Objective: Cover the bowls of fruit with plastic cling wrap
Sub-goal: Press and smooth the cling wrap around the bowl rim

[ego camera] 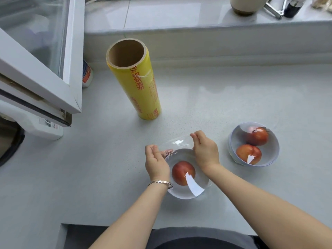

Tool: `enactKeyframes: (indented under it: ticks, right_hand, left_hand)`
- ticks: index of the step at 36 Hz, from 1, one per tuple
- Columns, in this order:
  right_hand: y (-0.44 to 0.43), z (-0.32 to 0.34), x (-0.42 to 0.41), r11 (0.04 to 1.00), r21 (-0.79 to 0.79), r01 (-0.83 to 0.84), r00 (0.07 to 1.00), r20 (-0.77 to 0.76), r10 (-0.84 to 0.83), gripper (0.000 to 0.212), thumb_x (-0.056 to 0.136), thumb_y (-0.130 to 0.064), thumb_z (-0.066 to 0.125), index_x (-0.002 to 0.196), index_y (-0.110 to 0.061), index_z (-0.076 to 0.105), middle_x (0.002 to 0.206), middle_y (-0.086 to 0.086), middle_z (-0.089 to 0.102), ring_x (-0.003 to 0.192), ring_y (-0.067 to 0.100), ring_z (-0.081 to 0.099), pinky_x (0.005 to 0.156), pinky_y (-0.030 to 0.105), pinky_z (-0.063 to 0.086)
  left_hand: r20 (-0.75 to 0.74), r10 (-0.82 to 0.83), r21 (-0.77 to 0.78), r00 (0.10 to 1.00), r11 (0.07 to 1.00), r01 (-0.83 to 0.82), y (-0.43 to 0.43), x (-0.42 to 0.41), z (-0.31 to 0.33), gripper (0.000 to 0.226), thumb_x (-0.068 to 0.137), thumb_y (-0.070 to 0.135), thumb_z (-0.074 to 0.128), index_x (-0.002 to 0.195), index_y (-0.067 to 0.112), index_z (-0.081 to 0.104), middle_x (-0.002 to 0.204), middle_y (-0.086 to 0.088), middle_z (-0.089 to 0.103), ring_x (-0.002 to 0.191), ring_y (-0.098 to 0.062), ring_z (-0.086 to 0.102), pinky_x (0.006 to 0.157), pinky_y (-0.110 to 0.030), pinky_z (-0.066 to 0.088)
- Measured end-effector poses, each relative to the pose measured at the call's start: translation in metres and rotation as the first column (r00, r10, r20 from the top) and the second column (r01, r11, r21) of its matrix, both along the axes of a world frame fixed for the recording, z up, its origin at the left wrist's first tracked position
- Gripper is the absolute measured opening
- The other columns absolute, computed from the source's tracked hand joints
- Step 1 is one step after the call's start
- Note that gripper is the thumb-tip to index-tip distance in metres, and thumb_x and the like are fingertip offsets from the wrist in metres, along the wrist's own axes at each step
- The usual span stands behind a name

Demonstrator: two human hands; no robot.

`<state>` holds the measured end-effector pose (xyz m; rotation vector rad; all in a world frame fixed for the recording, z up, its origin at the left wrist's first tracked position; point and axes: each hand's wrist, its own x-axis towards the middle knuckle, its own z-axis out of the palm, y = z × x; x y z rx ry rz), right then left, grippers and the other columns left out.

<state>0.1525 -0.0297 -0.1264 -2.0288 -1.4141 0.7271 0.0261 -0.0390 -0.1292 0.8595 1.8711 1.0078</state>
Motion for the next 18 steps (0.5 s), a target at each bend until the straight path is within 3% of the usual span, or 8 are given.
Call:
enactKeyframes:
  ticks: [4,6,9,14,18]
  right_hand:
    - [-0.003,-0.003,0.001,0.998,-0.041,0.051,0.997,-0.064,-0.053,0.029,0.096,-0.027,0.046,0.088,-0.002,0.057,0.069,0.021,0.06,0.07,0.037,0.055,0.063,0.041,0.04]
    - [-0.003,-0.004,0.002,0.996,-0.074,0.039,0.994,-0.1,-0.047,0.029,0.094,-0.028,0.048,0.087,-0.002,0.059,0.069,0.017,0.06,0.071,0.033,0.056,0.066,0.04,0.042]
    - [-0.003,-0.007,0.004,0.991,-0.125,0.052,0.984,-0.16,-0.072,0.028,0.094,-0.028,0.05,0.085,-0.004,0.061,0.065,0.009,0.057,0.073,0.031,0.058,0.068,0.039,0.044]
    - [-0.004,-0.01,0.007,0.973,-0.217,0.074,0.966,-0.225,-0.124,0.028,0.093,-0.026,0.052,0.083,-0.003,0.065,0.067,0.005,0.056,0.072,0.024,0.055,0.063,0.03,0.035]
    - [-0.005,-0.01,0.008,0.963,-0.261,0.07,0.952,-0.27,-0.142,0.03,0.092,-0.027,0.053,0.082,-0.003,0.066,0.061,0.001,0.052,0.068,0.019,0.051,0.062,0.029,0.035]
  left_hand:
    - [-0.079,0.025,-0.04,0.997,0.999,-0.028,0.001,-0.002,0.002,0.026,0.1,0.02,0.035,0.076,0.017,0.043,0.067,-0.004,0.062,0.062,-0.01,0.056,0.053,-0.015,0.035]
    - [-0.094,0.028,-0.107,0.995,0.994,-0.038,0.004,-0.006,-0.001,0.023,0.099,0.017,0.04,0.08,0.008,0.05,0.075,-0.006,0.06,0.072,-0.021,0.054,0.063,-0.025,0.036]
    - [-0.049,0.003,-0.176,0.999,0.984,-0.012,0.008,-0.009,-0.01,0.028,0.097,0.019,0.041,0.07,0.014,0.047,0.078,-0.013,0.069,0.076,-0.03,0.062,0.07,-0.035,0.047]
    - [-0.004,-0.037,-0.271,0.999,0.962,0.035,0.017,-0.008,-0.004,0.025,0.096,0.012,0.042,0.072,0.009,0.047,0.057,0.0,0.06,0.056,-0.01,0.057,0.052,-0.021,0.042]
    - [-0.005,-0.081,-0.335,0.997,0.939,0.074,0.021,-0.009,-0.003,0.018,0.09,0.004,0.044,0.074,0.002,0.052,0.061,-0.005,0.058,0.05,-0.006,0.051,0.035,-0.01,0.031]
